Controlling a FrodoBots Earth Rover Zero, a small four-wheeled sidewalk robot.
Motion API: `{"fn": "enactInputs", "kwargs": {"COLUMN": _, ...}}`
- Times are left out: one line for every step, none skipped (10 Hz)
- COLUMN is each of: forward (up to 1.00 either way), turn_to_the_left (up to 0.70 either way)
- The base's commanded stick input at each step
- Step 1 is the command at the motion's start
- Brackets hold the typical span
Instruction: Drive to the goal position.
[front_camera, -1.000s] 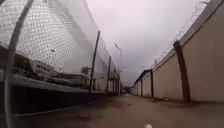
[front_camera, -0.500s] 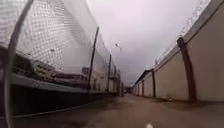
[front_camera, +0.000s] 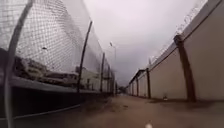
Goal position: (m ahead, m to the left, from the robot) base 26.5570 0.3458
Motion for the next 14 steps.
{"fn": "enactInputs", "kwargs": {"forward": 0.84, "turn_to_the_left": -0.29}}
{"fn": "enactInputs", "kwargs": {"forward": 0.84, "turn_to_the_left": -0.06}}
{"fn": "enactInputs", "kwargs": {"forward": 0.84, "turn_to_the_left": 0.03}}
{"fn": "enactInputs", "kwargs": {"forward": 0.84, "turn_to_the_left": 0.03}}
{"fn": "enactInputs", "kwargs": {"forward": 0.84, "turn_to_the_left": 0.03}}
{"fn": "enactInputs", "kwargs": {"forward": 0.84, "turn_to_the_left": 0.03}}
{"fn": "enactInputs", "kwargs": {"forward": 0.84, "turn_to_the_left": 0.03}}
{"fn": "enactInputs", "kwargs": {"forward": 0.84, "turn_to_the_left": 0.03}}
{"fn": "enactInputs", "kwargs": {"forward": 0.84, "turn_to_the_left": -0.17}}
{"fn": "enactInputs", "kwargs": {"forward": 0.84, "turn_to_the_left": -0.29}}
{"fn": "enactInputs", "kwargs": {"forward": 0.84, "turn_to_the_left": -0.17}}
{"fn": "enactInputs", "kwargs": {"forward": 0.84, "turn_to_the_left": 0.03}}
{"fn": "enactInputs", "kwargs": {"forward": 0.84, "turn_to_the_left": 0.03}}
{"fn": "enactInputs", "kwargs": {"forward": 0.84, "turn_to_the_left": 0.03}}
